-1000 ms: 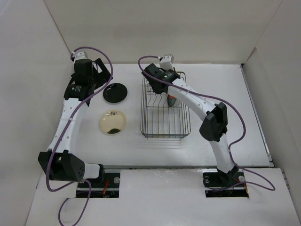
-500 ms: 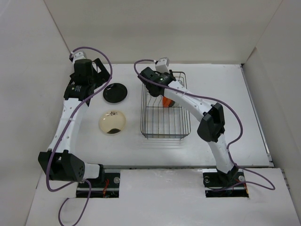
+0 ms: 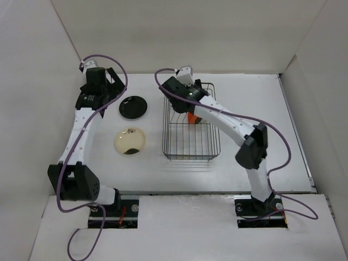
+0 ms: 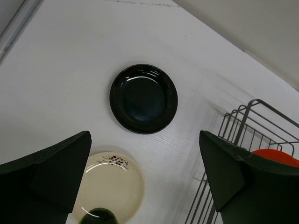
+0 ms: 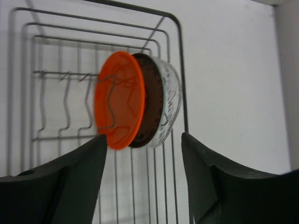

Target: Load the plates into the dish rack

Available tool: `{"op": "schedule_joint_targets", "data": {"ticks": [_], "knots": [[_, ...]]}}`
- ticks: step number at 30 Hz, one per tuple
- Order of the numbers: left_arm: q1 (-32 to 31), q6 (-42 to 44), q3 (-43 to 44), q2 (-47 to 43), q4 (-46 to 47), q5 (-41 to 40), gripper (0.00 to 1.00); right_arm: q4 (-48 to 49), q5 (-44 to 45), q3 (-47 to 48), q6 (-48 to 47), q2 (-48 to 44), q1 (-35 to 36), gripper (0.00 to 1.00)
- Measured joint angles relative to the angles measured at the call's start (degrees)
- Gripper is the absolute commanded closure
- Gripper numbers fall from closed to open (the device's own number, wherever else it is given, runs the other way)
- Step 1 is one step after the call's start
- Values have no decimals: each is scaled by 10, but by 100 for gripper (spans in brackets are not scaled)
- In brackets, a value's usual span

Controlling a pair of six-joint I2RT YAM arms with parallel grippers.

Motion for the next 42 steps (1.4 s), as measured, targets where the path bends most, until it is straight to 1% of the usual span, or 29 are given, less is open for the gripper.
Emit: {"op": "schedule_joint_targets", "data": {"ticks": [1, 2, 5, 9, 13, 15, 17, 19, 21, 22, 25, 26, 28, 30, 33, 34, 39, 42], "knots": [[9, 0, 1, 17, 5, 10, 0, 24, -36, -27, -21, -32, 2, 25], [20, -1, 6, 39, 7, 22, 0, 62, -75, -68, -43, -74, 5, 9], [54, -2, 28, 124, 16, 59, 0, 155, -200, -190, -97, -215, 15, 7], [99, -2, 25, 220, 40, 134, 0, 264, -331, -283, -136, -359, 20, 7], [130, -2, 14, 285, 71, 203, 0, 336, -435, -328, -157, -430, 18, 7], [137, -2, 9, 309, 89, 229, 0, 358, -475, -346, -163, -445, 18, 7], [137, -2, 9, 329, 104, 250, 3, 363, -499, -364, -166, -459, 18, 7], [136, -5, 9, 344, 121, 267, 9, 365, -519, -374, -169, -468, 18, 7], [134, -7, 10, 359, 134, 280, 18, 365, -532, -381, -171, -477, 18, 7], [133, -9, 11, 365, 141, 287, 28, 364, -537, -384, -171, -482, 18, 7], [133, -15, 15, 376, 160, 299, 28, 363, -543, -387, -172, -495, 18, 7], [133, -17, 17, 380, 167, 305, 40, 363, -544, -388, -172, -500, 18, 7], [133, -21, 22, 387, 175, 309, 51, 363, -544, -388, -172, -506, 18, 7], [133, -24, 25, 399, 182, 313, 71, 364, -545, -389, -172, -510, 18, 7], [133, -29, 27, 411, 189, 315, 85, 365, -546, -395, -171, -512, 18, 7], [133, -30, 27, 413, 190, 313, 100, 365, -547, -397, -171, -511, 18, 7], [133, -36, 38, 419, 192, 304, 100, 366, -548, -400, -169, -498, 18, 7], [136, -36, 38, 420, 193, 303, 100, 383, -552, -410, -160, -486, 11, 7]]}}
